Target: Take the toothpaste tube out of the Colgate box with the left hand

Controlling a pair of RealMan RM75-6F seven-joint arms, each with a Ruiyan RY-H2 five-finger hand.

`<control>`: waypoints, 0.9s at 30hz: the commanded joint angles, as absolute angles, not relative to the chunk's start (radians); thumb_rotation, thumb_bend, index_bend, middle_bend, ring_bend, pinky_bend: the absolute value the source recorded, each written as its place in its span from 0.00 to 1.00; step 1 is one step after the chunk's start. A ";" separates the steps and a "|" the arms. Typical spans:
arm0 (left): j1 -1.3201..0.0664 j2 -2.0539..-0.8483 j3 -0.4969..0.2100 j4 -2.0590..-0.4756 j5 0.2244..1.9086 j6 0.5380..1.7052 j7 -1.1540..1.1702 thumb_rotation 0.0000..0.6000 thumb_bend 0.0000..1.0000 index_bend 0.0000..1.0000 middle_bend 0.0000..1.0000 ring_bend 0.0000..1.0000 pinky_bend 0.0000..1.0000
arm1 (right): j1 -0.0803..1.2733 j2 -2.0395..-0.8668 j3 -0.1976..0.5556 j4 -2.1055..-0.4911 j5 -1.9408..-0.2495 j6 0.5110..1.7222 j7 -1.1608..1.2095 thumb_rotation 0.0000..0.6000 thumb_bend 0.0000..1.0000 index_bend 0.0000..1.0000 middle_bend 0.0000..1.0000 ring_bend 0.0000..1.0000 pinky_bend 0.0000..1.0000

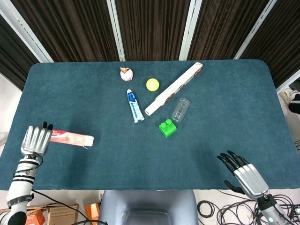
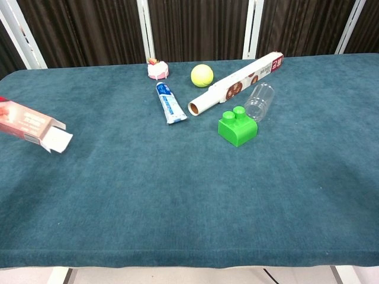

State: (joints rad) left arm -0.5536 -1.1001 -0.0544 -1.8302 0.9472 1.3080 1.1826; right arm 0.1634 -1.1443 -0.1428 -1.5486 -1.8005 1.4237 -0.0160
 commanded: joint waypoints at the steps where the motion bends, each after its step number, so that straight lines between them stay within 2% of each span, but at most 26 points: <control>1: -0.569 -1.079 -0.042 -1.865 0.951 1.370 1.281 1.00 0.37 0.64 0.69 0.97 0.98 | 0.164 -1.144 -0.141 -1.551 -1.796 1.418 -0.021 1.00 0.24 0.14 0.12 0.06 0.27; 15: -0.578 -1.074 -0.007 -1.859 1.035 1.459 1.428 1.00 0.37 0.64 0.69 0.97 0.98 | 0.167 -1.139 -0.137 -1.560 -1.788 1.401 -0.028 1.00 0.24 0.14 0.12 0.06 0.27; 22: -0.572 -1.065 -0.018 -1.859 1.038 1.459 1.388 1.00 0.37 0.64 0.69 0.97 0.98 | 0.168 -1.136 -0.138 -1.563 -1.787 1.394 -0.030 1.00 0.24 0.14 0.13 0.06 0.27; 27: -0.565 -1.058 -0.053 -1.801 1.086 1.515 1.339 1.00 0.37 0.64 0.69 0.97 0.98 | 0.167 -1.136 -0.139 -1.563 -1.787 1.390 -0.034 1.00 0.24 0.14 0.12 0.06 0.27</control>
